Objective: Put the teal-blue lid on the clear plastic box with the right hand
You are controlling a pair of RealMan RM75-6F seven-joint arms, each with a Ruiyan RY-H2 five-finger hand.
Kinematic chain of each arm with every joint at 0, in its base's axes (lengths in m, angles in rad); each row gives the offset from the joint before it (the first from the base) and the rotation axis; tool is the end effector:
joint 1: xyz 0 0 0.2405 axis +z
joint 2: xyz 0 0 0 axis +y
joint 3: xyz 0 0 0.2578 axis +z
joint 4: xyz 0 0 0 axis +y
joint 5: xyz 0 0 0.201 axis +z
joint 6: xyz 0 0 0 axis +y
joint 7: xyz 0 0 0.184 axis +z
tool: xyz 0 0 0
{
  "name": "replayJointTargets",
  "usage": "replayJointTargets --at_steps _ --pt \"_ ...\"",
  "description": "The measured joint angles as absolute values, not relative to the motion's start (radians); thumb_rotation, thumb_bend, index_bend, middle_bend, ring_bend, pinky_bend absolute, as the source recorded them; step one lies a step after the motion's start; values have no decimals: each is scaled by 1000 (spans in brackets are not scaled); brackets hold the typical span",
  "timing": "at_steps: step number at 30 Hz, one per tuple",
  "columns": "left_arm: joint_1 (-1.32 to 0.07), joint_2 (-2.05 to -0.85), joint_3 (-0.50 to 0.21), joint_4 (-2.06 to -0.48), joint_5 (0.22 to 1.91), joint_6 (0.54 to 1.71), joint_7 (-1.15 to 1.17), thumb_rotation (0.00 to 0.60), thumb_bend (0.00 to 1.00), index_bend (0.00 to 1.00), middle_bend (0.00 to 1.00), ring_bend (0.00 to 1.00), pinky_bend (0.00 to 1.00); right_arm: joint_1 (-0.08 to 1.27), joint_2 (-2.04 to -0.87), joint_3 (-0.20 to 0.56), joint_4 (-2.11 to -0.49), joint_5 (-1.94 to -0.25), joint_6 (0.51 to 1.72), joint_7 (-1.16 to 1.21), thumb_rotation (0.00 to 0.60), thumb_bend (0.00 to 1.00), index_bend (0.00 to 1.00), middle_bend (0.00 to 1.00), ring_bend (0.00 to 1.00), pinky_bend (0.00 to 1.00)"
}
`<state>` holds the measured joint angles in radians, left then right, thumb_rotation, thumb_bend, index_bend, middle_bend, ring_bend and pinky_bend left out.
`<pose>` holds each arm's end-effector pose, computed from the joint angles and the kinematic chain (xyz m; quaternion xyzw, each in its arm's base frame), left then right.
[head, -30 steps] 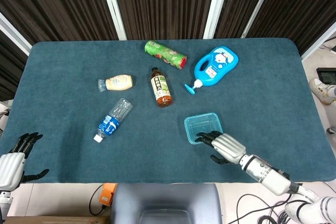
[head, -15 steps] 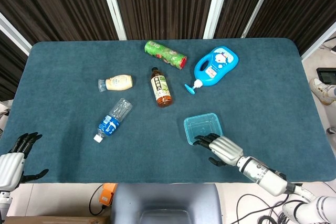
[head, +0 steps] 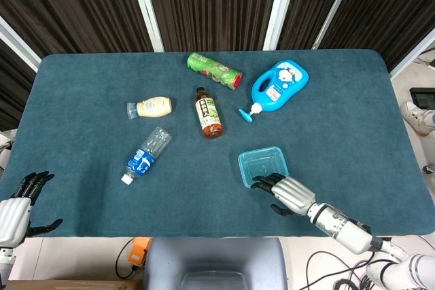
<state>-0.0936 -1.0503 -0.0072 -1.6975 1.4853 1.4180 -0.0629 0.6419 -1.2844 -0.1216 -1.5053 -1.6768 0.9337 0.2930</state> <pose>-0.3067 0.2124 0.1643 -0.5954 -0.4433 -0.3782 0.5531 -0.2107 -0.2927 0.0016 0.8112 -0.4245 0.3193 0.2446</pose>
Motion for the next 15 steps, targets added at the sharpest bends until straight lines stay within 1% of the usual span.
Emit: replayJointTargets --at_steps 9,15 --pt "-93 -1050 -8 -1697 1484 1419 -66 600 371 165 110 66 351 641 -1294 -127 -1492 -1675 932 296 600 548 315 226 249 297" --pt "-94 -1050 -8 -1696 1484 1416 -67 600 372 165 110 67 351 634 -1284 -117 -1495 -1678 971 296 600 549 315 226 249 297"
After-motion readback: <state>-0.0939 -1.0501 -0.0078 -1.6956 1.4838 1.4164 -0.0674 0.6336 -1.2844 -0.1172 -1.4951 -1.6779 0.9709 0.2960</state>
